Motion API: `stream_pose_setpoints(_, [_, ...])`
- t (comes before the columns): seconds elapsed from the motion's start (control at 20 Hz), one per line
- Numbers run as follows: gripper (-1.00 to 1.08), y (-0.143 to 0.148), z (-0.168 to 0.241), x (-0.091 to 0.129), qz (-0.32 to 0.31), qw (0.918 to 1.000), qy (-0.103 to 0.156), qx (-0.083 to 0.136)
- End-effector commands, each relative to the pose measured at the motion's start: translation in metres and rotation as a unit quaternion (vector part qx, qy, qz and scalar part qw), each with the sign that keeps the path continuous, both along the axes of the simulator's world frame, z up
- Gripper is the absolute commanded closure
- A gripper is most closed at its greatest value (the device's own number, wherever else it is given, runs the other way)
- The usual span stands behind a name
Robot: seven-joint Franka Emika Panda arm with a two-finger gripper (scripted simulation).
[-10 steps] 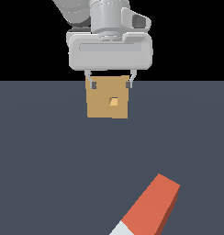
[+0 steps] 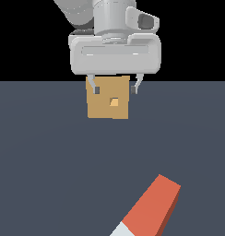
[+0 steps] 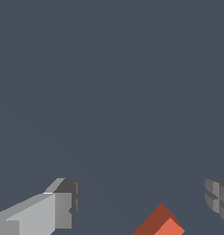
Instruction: Insert the peg into the horizontal hole in a box.
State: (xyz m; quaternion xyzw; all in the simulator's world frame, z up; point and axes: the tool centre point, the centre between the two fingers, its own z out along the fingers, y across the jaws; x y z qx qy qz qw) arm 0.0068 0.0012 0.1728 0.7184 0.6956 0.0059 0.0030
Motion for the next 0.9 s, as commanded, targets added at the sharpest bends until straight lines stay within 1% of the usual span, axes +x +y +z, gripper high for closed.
stream_pose_setpoints(0.0, [-0.92, -0.019, -0.008, 0.005, -0.027, 0.9996, 0.001, -0.001])
stream_pose_setpoints(0.2, [-0.92, -0.064, -0.027, 0.014, -0.094, 0.9956, 0.002, -0.001])
stream_pose_setpoints(0.35, [-0.92, -0.11, -0.045, 0.017, -0.159, 0.9872, 0.003, -0.001])
stream_pose_setpoints(0.5, [-0.92, -0.155, -0.063, 0.014, -0.223, 0.9747, 0.004, -0.001])
stream_pose_setpoints(0.65, [-0.92, -0.195, -0.079, 0.005, -0.28, 0.96, 0.005, -0.001])
stream_pose_setpoints(0.85, [-0.92, -0.233, -0.096, -0.008, -0.337, 0.9416, 0.006, -0.001])
